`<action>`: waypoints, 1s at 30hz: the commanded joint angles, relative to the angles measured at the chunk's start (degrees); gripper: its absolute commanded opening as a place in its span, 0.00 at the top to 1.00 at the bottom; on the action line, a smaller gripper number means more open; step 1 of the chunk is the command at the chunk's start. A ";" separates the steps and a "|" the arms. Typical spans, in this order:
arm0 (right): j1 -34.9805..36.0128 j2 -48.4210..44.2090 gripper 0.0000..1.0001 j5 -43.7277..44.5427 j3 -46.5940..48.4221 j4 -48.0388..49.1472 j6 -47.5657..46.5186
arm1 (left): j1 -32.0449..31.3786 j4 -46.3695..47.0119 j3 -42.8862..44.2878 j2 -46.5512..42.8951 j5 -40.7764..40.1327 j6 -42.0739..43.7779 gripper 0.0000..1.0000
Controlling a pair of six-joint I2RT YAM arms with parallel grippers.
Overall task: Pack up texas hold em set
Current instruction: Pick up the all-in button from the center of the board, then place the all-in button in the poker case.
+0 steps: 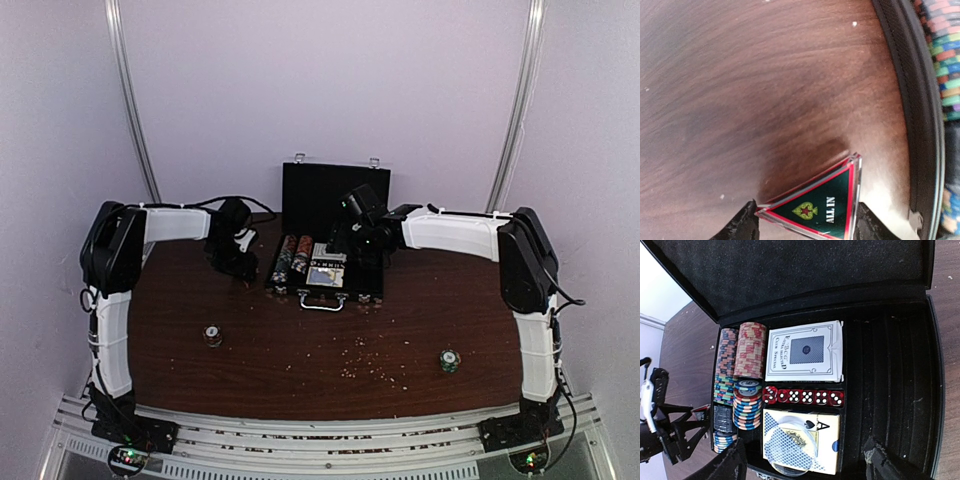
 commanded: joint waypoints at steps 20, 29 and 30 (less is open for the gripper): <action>-7.03 -19.17 0.18 12.13 -18.24 7.07 0.95 | -5.11 2.48 9.04 -5.39 15.05 -2.07 0.51; -9.38 -26.95 0.18 11.90 -21.98 0.55 -0.48 | -7.46 7.09 14.89 1.26 19.09 -6.14 0.52; -9.50 -27.35 0.18 11.77 -22.02 -0.21 -0.68 | -7.82 7.11 15.83 2.18 19.29 -6.59 0.52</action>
